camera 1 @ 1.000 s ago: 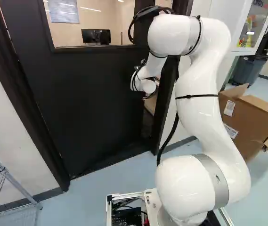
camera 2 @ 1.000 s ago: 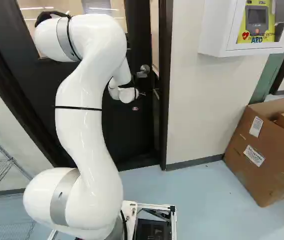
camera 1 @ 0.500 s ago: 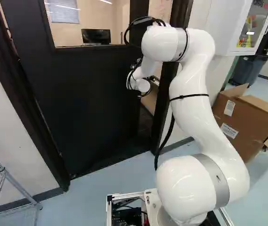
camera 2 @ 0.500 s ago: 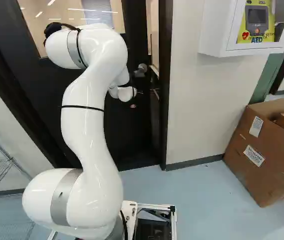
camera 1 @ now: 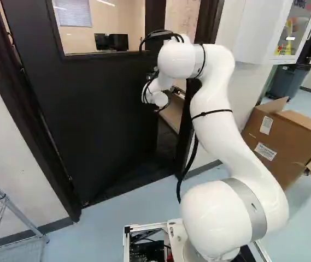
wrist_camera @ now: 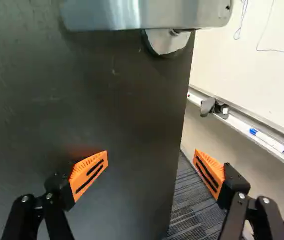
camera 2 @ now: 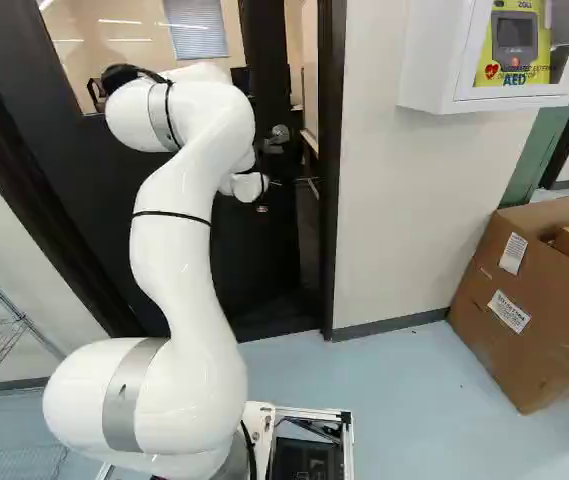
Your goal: Open the door and move inside
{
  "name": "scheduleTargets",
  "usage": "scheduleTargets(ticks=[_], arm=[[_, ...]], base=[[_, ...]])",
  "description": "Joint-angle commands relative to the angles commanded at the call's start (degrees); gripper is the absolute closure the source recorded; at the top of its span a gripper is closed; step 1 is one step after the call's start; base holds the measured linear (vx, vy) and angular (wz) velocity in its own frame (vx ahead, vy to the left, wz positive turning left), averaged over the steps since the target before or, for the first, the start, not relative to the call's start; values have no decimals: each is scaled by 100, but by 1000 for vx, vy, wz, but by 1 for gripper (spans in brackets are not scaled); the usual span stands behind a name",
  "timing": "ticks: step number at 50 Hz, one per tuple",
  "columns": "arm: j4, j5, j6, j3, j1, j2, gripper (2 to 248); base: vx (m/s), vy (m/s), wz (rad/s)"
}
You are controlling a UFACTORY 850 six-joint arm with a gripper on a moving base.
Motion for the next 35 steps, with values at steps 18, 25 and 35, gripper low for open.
scheduleTargets(ticks=[18, 25, 35], arm=[[0, 0, 0, -458, 153, -318, 3], [0, 0, 0, -539, 183, -373, 3], [0, 0, 0, -606, 216, -419, 3]], base=[[0, 0, 0], [0, 0, 0], [0, 0, 0]])
